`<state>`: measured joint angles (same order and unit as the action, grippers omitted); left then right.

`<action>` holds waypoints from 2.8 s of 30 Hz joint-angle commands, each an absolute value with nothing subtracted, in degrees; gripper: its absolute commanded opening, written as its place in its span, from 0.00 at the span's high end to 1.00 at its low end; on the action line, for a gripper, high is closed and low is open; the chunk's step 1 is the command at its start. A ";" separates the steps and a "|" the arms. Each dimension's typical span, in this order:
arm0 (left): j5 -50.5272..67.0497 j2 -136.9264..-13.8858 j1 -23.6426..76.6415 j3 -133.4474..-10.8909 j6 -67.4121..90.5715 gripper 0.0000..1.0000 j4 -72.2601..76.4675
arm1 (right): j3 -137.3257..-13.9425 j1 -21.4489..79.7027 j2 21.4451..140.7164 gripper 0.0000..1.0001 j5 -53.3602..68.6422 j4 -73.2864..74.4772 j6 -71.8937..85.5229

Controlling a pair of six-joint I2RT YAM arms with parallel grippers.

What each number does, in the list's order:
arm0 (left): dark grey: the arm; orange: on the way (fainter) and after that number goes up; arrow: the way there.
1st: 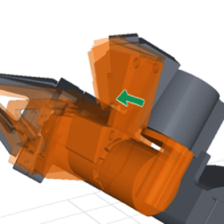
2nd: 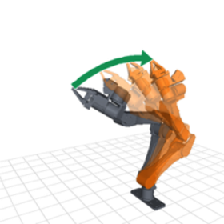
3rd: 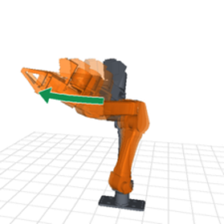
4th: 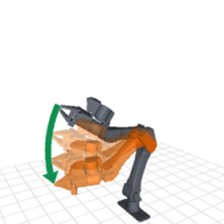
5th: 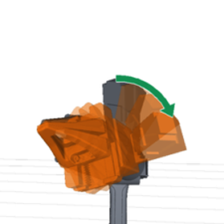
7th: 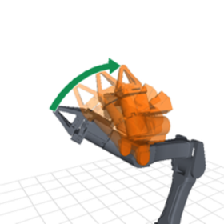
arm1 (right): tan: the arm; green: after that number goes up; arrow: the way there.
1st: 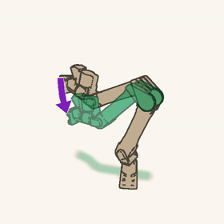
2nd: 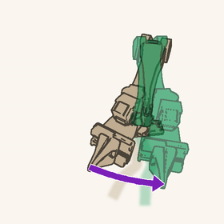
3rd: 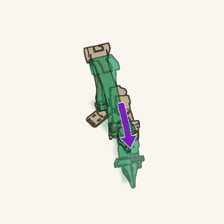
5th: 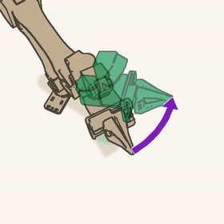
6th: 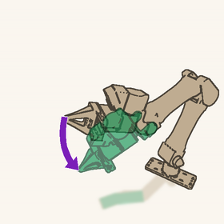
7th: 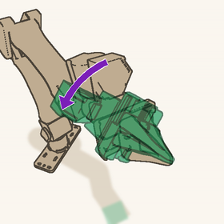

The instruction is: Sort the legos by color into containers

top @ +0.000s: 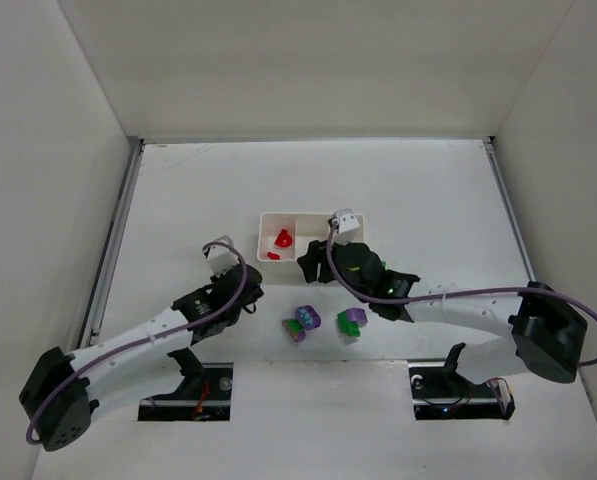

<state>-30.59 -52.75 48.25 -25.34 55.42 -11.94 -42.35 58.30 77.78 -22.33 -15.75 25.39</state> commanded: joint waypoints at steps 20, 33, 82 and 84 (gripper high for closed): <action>-25.58 -78.04 37.13 -51.77 35.86 0.78 1.58 | -33.23 61.83 62.94 0.46 -23.29 -10.99 29.79; -24.17 -72.44 39.33 -49.76 35.59 0.48 2.20 | -30.15 64.11 66.17 0.21 -12.85 -9.67 34.45; -30.93 -46.31 58.31 -27.15 47.82 0.31 4.04 | -39.28 48.47 76.02 0.70 0.88 -23.73 43.77; -32.43 -47.63 59.28 -28.12 47.29 0.31 4.48 | -40.07 48.47 76.03 0.69 0.00 -22.68 43.16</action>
<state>-28.18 -46.83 57.91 -25.02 48.88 0.78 -36.51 48.40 76.58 1.76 -20.84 44.77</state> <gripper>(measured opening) 0.688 0.436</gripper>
